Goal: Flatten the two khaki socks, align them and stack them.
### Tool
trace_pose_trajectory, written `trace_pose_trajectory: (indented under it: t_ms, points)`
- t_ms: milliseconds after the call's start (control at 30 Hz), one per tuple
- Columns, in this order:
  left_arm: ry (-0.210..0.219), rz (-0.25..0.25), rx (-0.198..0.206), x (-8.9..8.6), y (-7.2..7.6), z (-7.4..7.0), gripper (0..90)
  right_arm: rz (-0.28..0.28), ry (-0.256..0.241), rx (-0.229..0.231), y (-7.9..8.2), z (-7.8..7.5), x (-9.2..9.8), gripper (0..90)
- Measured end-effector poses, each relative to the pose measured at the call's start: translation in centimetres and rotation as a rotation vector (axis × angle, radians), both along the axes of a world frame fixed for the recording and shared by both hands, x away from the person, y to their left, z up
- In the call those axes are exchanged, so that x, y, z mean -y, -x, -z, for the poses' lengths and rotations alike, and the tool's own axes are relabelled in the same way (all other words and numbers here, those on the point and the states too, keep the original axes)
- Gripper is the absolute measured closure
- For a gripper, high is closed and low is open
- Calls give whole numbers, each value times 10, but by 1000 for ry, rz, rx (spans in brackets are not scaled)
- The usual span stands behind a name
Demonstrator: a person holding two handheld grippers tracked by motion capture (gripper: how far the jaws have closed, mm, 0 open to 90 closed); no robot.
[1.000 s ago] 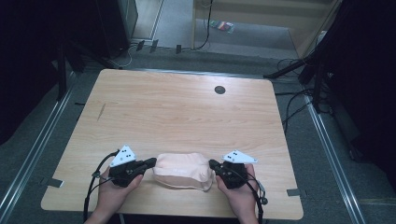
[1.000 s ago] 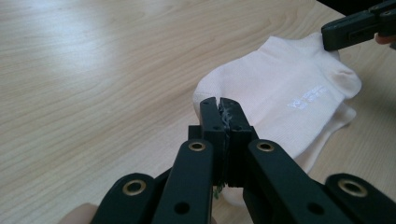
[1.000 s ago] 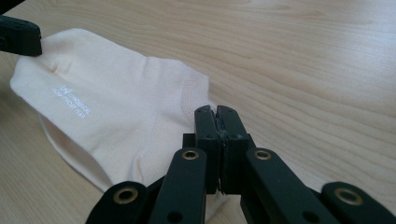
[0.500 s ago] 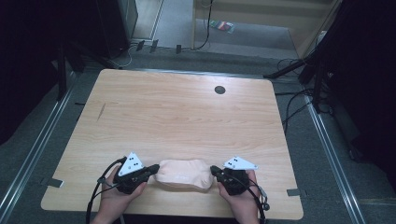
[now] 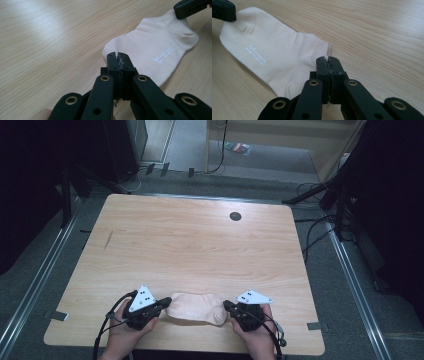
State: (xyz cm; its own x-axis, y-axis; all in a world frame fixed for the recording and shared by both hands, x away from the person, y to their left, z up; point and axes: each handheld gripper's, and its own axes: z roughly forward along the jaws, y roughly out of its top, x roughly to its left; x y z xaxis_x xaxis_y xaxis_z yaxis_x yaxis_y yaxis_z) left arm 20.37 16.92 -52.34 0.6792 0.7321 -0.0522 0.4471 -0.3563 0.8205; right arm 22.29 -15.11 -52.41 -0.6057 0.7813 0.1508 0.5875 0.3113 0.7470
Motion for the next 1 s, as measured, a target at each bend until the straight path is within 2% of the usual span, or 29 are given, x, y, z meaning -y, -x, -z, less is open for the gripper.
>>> trace_pose_trajectory:
  t_ms: [67,200,300,333,367,433,500,567,633,700,767,833,867,933,1000]
  points:
    - [-8,0,7,0,0,0,899,0,2,-2,0,1,0,889]
    - [48,-6,-2,-5,-2,0,801,-5,12,-11,-2,4,0,887]
    - [153,-49,-23,-15,-5,0,722,-2,7,-16,-3,6,1,878]
    - [200,-59,-34,-20,-6,-1,724,-3,3,-16,-3,6,1,875]
    - [228,-62,-35,-23,-7,-1,732,-9,-3,-22,-3,6,1,862]
    - [244,-47,-35,-24,-7,-2,769,-13,-22,-17,-3,6,2,778]
    - [242,-11,-43,-21,-7,-2,808,0,-40,4,-2,4,1,733]
    - [231,-3,-53,-15,-7,-1,828,-1,-55,16,0,2,0,758]
    - [220,-9,-73,-11,-10,3,828,2,-64,33,3,0,-2,828]
    - [217,-36,-89,-11,-13,4,825,1,-68,40,5,-2,-4,895]
    - [262,-38,-106,-15,-16,5,827,-4,-74,45,6,-3,-5,900]
    - [300,-20,-101,-17,-17,3,851,-8,-77,39,7,-3,-7,900]
    - [299,2,-96,-16,-16,2,864,-8,-81,36,7,-3,-8,900]
    - [267,23,-98,-11,-15,3,888,-9,-98,24,7,-2,-12,900]
    - [227,23,-112,-5,-15,5,900,-27,-112,16,8,-1,-23,900]
